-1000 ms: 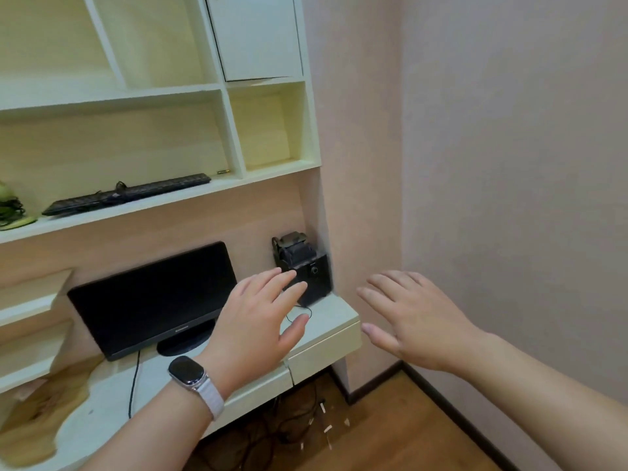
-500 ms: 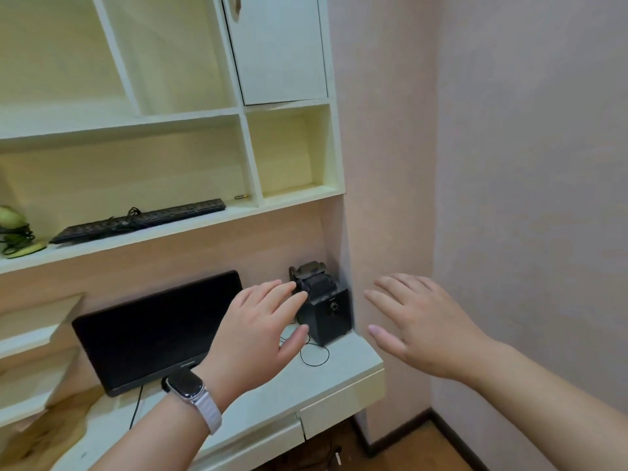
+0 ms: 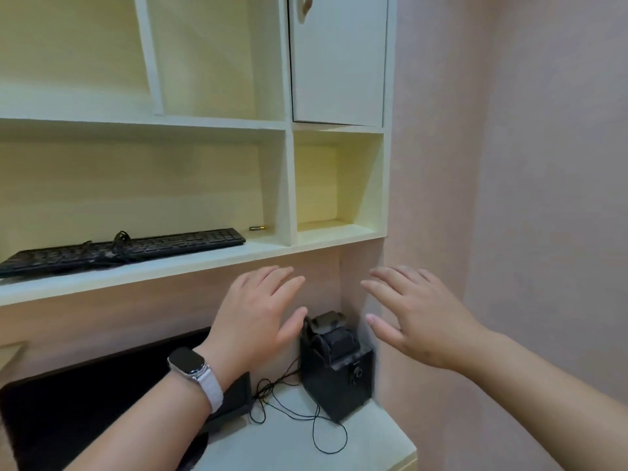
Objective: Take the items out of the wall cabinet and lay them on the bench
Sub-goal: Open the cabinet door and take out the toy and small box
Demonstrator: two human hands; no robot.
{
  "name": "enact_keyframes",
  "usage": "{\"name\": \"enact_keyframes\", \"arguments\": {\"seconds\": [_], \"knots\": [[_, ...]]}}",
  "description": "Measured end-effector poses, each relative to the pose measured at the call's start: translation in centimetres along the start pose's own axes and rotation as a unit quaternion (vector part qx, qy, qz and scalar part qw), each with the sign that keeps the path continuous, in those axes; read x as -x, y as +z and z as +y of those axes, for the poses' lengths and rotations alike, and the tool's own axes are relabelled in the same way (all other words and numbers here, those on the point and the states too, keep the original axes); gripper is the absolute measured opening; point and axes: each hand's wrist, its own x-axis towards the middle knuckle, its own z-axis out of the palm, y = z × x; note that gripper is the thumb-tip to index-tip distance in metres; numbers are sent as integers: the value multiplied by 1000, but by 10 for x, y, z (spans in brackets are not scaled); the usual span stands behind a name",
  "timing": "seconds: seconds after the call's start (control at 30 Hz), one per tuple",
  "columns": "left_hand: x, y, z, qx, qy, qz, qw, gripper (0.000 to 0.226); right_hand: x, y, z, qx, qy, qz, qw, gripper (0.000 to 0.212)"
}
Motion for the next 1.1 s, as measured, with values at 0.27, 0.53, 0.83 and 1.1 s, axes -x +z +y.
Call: {"name": "enact_keyframes", "arguments": {"seconds": [0.27,0.53,0.83,1.1], "knots": [[-88,9,-46,1,51,84,995,40,-80,5,20,23,14,31,999,52],[-179,10,-82,-37,27,135,990,46,-167,-1,73,85,-44,104,990,52],[-267,2,-110,-128,-11,206,970,42,-272,-3,125,91,-118,190,970,55],[-300,17,-136,-177,-47,232,955,49,-362,-5,150,89,-215,298,926,46]]}}
